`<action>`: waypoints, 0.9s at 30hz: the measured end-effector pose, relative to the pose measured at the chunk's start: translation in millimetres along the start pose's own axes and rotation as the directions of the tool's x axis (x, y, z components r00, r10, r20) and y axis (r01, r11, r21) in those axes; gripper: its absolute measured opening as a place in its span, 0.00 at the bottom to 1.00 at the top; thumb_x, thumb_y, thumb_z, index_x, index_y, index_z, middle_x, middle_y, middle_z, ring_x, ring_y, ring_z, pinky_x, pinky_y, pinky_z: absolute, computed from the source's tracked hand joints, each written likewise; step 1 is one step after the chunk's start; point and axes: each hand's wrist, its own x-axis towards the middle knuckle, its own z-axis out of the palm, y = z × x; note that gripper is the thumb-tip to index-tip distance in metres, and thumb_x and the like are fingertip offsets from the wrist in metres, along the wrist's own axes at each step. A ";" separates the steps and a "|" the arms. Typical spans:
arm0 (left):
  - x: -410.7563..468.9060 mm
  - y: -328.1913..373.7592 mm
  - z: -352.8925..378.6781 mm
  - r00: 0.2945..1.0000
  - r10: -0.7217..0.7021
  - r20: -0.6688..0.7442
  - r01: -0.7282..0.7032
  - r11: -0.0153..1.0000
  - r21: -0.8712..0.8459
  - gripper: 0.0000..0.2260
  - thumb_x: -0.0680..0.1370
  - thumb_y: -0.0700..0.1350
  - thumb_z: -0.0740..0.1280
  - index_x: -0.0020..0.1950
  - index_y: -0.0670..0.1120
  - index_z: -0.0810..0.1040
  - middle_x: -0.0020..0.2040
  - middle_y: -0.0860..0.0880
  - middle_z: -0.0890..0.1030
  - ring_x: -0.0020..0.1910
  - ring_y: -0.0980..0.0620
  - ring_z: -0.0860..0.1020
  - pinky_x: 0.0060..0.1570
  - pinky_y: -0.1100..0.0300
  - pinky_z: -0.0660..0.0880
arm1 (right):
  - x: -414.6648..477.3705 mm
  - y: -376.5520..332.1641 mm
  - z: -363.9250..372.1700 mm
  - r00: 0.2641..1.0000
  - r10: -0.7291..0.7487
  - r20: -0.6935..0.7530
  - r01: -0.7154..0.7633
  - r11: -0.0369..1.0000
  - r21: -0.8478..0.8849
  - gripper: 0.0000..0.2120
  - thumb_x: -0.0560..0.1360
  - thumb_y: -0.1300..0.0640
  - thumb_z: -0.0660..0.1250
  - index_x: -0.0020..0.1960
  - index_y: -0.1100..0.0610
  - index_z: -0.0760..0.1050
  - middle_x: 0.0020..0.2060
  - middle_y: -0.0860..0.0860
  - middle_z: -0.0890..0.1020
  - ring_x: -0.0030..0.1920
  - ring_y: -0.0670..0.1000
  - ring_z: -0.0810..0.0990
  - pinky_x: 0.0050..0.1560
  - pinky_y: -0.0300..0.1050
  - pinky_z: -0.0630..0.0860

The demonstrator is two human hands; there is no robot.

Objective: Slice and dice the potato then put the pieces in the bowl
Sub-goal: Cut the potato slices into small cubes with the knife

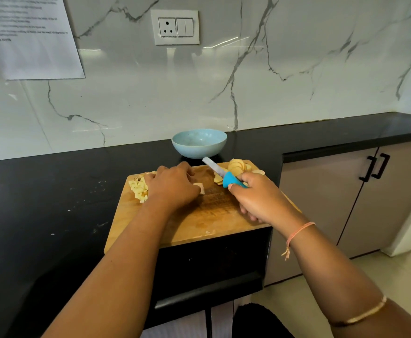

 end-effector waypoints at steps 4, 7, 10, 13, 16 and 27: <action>2.2 0.0 1.8 0.997 -0.020 0.081 0.018 1.000 0.022 0.12 0.75 0.52 0.67 0.58 0.54 0.77 0.58 0.50 0.77 0.68 0.47 0.65 0.70 0.43 0.55 | -12.9 -11.1 0.9 0.996 0.009 0.092 0.001 0.994 -0.112 0.17 0.80 0.51 0.56 0.68 0.50 0.68 0.33 0.48 0.75 0.27 0.44 0.70 0.26 0.37 0.67; 6.4 -1.2 5.4 0.997 -0.019 0.071 0.018 1.000 0.010 0.11 0.75 0.51 0.68 0.56 0.54 0.79 0.57 0.51 0.78 0.67 0.48 0.67 0.70 0.43 0.55 | -17.9 -17.8 0.2 0.991 0.009 0.136 0.015 0.984 -0.180 0.18 0.81 0.52 0.56 0.71 0.49 0.67 0.35 0.47 0.74 0.30 0.44 0.70 0.29 0.37 0.66; 9.2 -1.8 9.0 0.998 -0.021 0.052 0.020 1.000 0.014 0.09 0.76 0.51 0.68 0.55 0.53 0.80 0.55 0.51 0.80 0.63 0.49 0.70 0.69 0.44 0.58 | -18.7 -23.6 0.0 0.985 0.034 0.167 0.004 0.975 -0.222 0.17 0.80 0.53 0.55 0.69 0.51 0.68 0.35 0.50 0.76 0.29 0.46 0.71 0.28 0.38 0.68; 11.1 -1.6 11.9 1.000 -0.022 0.006 0.022 0.999 0.042 0.10 0.77 0.53 0.66 0.56 0.53 0.80 0.54 0.51 0.80 0.62 0.49 0.72 0.67 0.45 0.61 | -14.4 -31.8 1.9 0.983 0.066 0.171 -0.021 0.967 -0.252 0.17 0.80 0.54 0.56 0.68 0.54 0.69 0.35 0.53 0.78 0.28 0.47 0.72 0.31 0.41 0.70; 10.5 0.0 13.2 0.999 -0.030 -0.027 0.031 0.999 0.043 0.10 0.77 0.54 0.66 0.55 0.54 0.81 0.53 0.50 0.80 0.61 0.49 0.72 0.65 0.47 0.64 | -6.9 -41.0 5.2 0.985 0.076 0.155 -0.024 0.951 -0.309 0.19 0.79 0.54 0.57 0.68 0.55 0.68 0.36 0.52 0.77 0.31 0.48 0.73 0.37 0.43 0.73; 14.8 -2.3 16.9 0.996 -0.086 0.007 0.086 0.996 0.004 0.11 0.77 0.56 0.66 0.57 0.55 0.81 0.60 0.52 0.78 0.66 0.46 0.67 0.67 0.45 0.63 | -39.6 -43.7 -16.3 0.980 0.068 0.187 0.015 0.912 -0.409 0.19 0.77 0.56 0.58 0.67 0.55 0.70 0.37 0.52 0.76 0.28 0.48 0.74 0.32 0.43 0.73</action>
